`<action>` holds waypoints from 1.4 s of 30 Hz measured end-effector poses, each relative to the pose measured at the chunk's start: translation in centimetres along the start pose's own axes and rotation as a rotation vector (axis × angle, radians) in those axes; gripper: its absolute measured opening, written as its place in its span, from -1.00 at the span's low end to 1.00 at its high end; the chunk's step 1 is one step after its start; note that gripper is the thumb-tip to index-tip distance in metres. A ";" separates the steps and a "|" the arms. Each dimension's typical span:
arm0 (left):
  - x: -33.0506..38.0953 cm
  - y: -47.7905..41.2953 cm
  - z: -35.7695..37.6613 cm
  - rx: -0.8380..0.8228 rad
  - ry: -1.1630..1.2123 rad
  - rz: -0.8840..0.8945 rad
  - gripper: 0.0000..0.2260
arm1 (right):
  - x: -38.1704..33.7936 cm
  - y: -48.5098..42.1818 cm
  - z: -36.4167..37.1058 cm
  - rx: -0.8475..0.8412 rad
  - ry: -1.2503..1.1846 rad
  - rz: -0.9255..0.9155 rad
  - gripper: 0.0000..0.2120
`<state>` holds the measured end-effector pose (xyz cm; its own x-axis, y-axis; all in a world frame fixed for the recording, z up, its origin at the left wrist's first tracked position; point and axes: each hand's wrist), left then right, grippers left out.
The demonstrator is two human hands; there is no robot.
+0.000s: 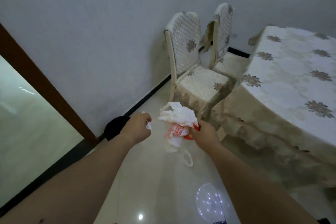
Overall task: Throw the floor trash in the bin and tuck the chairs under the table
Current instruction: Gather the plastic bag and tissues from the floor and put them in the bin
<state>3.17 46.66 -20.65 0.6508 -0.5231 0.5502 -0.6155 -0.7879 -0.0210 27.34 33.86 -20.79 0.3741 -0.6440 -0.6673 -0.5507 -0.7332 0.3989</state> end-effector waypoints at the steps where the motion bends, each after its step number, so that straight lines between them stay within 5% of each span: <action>1: -1.2 0.1 -0.8 0.002 0.005 -0.023 -0.83 | -1.2 -0.3 0.9 -0.013 0.005 -0.014 -0.91; 7: -7.1 0.4 -4.7 0.041 -0.014 -0.111 -0.82 | -6.3 -2.7 6.3 -0.043 0.043 -0.066 -0.76; 10: -9.5 0.4 -6.2 0.049 -0.034 -0.152 -0.83 | -9.3 -3.2 8.4 -0.084 0.049 -0.086 -0.90; 23: -18.5 -4.2 -10.9 0.109 -0.035 -0.282 -0.89 | -17.9 -12.5 16.2 -0.211 0.076 -0.206 -0.85; 42: -34.2 -11.1 -10.2 0.063 0.030 -0.338 -0.87 | -23.6 -22.6 29.7 -0.253 0.180 -0.096 -0.82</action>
<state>-16.80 76.64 -30.70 0.7992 -0.2201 0.5592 -0.3382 -0.9339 0.1157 8.84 72.11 -32.77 0.5535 -0.5812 -0.5966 -0.3117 -0.8088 0.4987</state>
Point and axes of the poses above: each hand's wrist, its own y-axis away from the middle knuckle, its own z-axis out of the palm, x = y × z, and after that the axes turned 11 degrees about z, right-handed
